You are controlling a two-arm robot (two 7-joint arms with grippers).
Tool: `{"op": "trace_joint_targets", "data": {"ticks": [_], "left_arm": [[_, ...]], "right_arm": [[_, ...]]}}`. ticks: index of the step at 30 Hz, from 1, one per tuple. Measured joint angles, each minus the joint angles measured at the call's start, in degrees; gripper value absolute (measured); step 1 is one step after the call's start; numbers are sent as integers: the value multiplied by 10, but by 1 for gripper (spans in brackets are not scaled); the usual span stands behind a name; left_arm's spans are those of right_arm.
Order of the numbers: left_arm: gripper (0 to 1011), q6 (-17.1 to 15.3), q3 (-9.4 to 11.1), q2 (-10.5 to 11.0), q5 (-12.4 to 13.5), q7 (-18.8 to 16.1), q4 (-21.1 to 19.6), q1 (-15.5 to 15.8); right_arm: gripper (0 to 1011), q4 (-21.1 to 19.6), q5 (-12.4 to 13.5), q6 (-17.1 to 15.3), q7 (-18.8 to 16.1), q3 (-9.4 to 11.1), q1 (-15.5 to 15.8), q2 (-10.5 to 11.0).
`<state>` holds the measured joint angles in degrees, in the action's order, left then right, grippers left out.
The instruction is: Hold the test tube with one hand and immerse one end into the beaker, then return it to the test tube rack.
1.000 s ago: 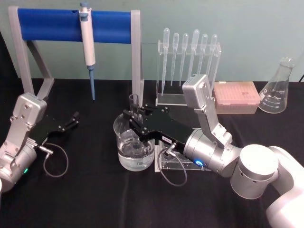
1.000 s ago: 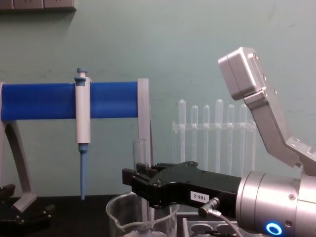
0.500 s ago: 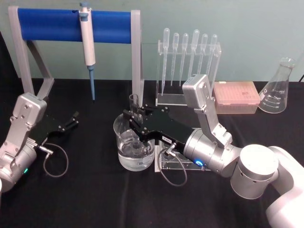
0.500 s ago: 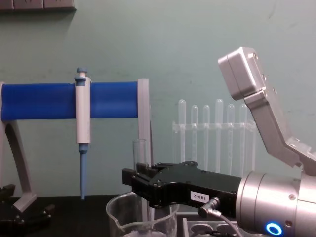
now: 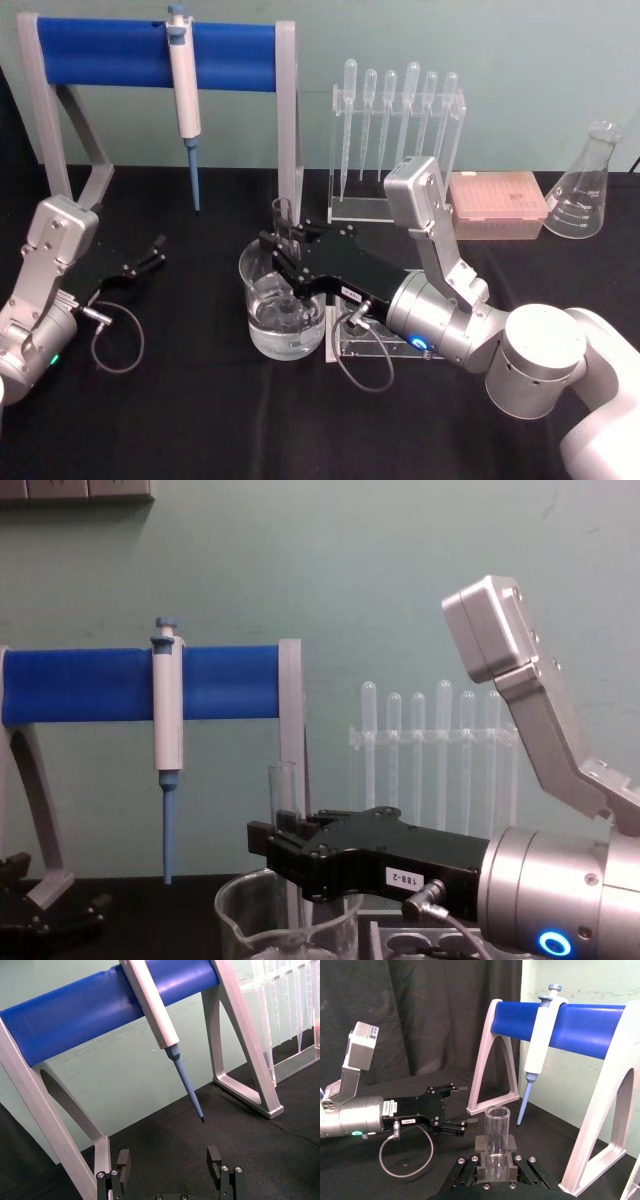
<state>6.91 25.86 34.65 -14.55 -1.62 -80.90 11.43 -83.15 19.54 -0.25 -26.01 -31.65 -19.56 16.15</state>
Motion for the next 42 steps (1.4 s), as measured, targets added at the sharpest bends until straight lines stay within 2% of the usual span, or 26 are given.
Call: {"op": "trace_joint_targets", "data": {"ticks": [42], "left_arm": [[1000, 0, 0, 0, 0, 0, 0, 0]], "right_arm": [[225, 0, 0, 0, 0, 0, 0, 0]]}}
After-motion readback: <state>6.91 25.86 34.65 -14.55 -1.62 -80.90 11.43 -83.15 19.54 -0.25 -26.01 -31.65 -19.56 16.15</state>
